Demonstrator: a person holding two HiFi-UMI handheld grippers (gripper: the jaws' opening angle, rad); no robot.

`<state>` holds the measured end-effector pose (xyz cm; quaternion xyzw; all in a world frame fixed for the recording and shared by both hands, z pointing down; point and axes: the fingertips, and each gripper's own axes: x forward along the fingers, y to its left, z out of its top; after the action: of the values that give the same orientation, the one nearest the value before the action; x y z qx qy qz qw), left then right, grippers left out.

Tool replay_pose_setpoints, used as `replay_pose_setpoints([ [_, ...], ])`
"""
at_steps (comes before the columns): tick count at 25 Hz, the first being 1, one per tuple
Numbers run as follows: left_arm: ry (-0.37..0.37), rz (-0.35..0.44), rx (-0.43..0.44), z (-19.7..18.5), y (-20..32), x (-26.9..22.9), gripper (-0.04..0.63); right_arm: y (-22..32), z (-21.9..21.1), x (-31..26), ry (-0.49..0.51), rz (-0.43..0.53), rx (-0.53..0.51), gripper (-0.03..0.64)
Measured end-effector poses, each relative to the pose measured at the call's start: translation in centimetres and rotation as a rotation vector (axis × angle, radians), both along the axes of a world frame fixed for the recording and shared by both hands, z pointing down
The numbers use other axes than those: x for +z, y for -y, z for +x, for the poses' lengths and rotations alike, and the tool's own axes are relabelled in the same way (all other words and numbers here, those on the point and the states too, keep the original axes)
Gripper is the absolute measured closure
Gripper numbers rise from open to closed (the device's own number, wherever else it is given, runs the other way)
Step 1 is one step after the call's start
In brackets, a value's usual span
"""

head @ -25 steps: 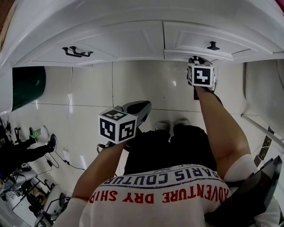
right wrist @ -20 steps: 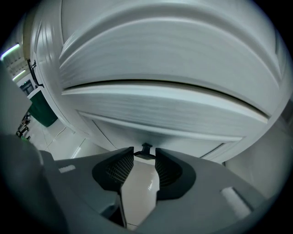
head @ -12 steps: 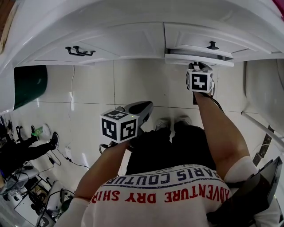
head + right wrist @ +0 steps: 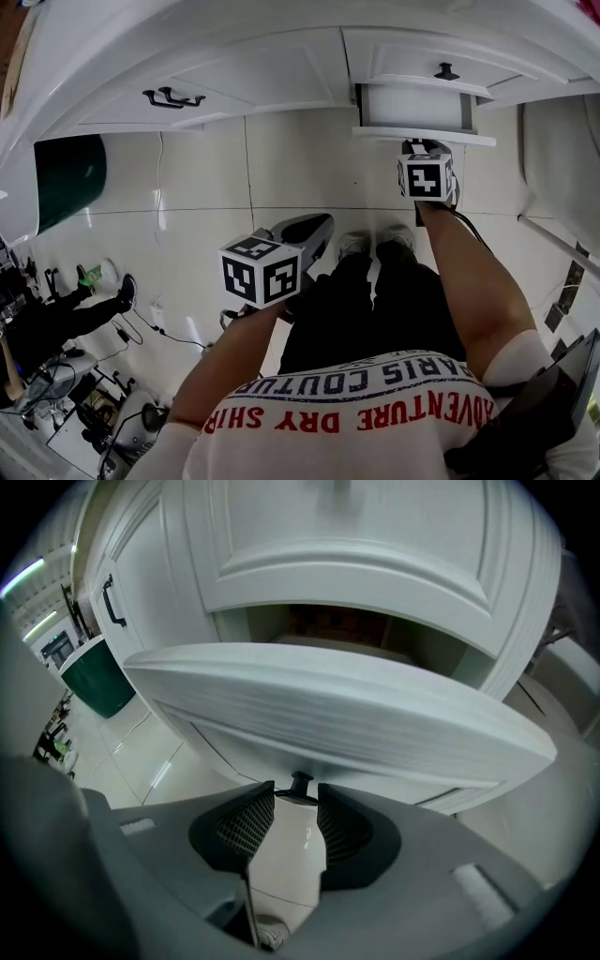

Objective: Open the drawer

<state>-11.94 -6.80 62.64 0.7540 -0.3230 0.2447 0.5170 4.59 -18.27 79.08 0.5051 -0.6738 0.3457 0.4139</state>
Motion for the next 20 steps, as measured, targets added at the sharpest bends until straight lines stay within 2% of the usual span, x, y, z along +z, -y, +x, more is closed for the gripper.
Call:
replay_pose_setpoints([
  [5, 0.009, -0.043, 0.039, -0.3, -3.5, -0.8, 0.6, -3.4, -0.2, 0.1, -0.02, -0.02, -0.031, 0.466],
  [8, 0.01, -0.063, 0.033, -0.7, -4.8, -1.0, 0.601, -5.2, -0.4, 0.3, -0.019, -0.051, -0.019, 0.466],
  [20, -0.003, -0.052, 0.043, -0.3, -6.4, -2.0, 0.6, -8.8, -0.5, 0.5, -0.039, -0.051, 0.014, 0.468],
])
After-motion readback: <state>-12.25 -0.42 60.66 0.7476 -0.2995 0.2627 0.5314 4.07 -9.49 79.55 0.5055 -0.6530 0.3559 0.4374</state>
